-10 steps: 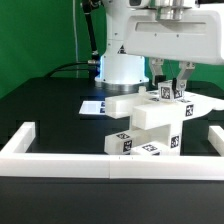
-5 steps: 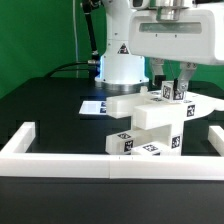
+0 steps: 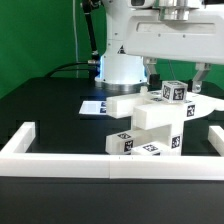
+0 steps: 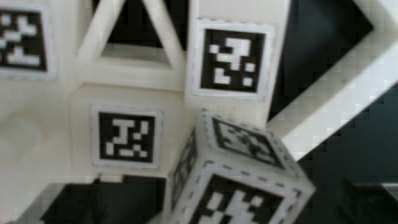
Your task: Assemble chair
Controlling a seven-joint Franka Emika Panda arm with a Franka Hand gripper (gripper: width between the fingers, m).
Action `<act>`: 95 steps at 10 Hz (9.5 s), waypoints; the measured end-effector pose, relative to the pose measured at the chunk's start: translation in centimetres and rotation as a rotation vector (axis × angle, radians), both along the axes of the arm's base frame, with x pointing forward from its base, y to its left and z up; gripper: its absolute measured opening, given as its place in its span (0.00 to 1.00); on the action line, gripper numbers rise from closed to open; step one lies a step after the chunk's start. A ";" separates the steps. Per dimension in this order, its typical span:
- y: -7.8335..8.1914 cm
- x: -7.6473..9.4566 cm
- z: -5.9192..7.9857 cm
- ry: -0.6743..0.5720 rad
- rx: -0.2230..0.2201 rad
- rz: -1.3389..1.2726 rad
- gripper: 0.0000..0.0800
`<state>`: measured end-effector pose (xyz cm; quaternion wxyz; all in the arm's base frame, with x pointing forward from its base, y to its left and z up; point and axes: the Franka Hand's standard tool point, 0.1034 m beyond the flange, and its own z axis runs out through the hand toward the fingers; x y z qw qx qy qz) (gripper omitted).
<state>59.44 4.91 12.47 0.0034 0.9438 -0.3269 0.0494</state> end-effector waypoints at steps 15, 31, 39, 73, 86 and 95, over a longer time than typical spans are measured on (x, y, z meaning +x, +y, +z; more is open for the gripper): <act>0.1 0.3 0.1 0.017 -0.096 0.797 0.36; 0.3 0.3 0.0 -0.028 0.009 -0.174 0.36; 0.8 0.2 -0.1 -0.039 0.088 -0.645 0.45; 1.9 0.2 -0.1 -0.035 0.057 -0.326 0.36; 2.7 0.4 -0.3 -0.027 0.078 -0.475 0.81; 2.3 0.5 -0.4 -0.012 -0.012 0.235 0.81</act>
Offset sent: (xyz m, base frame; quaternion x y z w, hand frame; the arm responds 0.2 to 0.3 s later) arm -0.0016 0.0112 0.0037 0.0154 0.0149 -0.2454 0.9692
